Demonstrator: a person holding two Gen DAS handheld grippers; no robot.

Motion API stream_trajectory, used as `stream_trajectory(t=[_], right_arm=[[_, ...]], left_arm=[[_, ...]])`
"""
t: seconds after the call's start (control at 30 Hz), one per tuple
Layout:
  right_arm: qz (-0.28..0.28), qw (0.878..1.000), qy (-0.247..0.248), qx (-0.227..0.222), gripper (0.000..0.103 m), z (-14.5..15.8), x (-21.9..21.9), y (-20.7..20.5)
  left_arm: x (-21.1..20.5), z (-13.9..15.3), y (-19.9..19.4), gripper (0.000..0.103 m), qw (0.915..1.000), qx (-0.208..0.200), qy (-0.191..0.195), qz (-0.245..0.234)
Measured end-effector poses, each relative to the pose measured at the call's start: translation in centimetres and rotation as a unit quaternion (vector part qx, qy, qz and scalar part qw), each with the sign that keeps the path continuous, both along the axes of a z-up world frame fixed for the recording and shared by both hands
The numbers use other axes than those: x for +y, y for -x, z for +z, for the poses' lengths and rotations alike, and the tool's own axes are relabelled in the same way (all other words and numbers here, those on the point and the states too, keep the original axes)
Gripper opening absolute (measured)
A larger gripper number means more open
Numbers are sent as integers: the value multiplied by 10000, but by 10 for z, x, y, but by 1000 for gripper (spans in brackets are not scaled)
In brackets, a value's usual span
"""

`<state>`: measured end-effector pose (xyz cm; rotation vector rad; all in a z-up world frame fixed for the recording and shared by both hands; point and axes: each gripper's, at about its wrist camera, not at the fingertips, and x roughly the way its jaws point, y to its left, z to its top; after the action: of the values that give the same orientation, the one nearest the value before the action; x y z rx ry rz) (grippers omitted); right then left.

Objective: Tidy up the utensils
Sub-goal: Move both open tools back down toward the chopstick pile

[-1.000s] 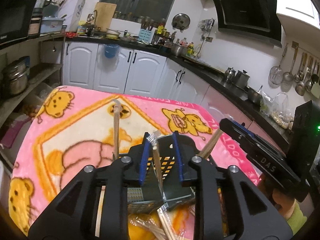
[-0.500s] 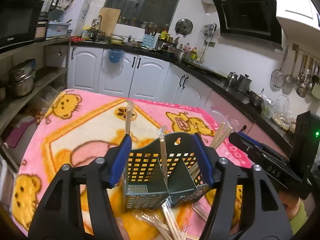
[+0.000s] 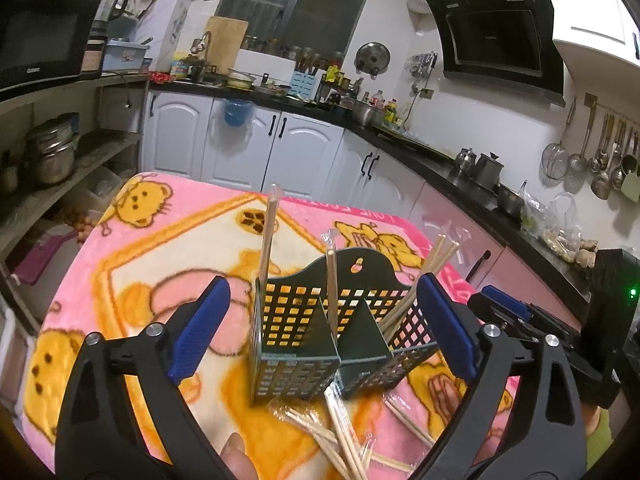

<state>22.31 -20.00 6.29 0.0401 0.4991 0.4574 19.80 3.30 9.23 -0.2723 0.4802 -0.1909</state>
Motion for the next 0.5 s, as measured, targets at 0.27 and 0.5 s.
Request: stream_trajectory(t=[0.27,0.5], right_arm=[[50,9999,96,26,51,-6,-2,16],[101,9997,181,94,52,-12,-2,28]], left_arm=[[-3,-7,13,92,10000,51,-39,45],[0,-16,22,92,9998,166,21,68]])
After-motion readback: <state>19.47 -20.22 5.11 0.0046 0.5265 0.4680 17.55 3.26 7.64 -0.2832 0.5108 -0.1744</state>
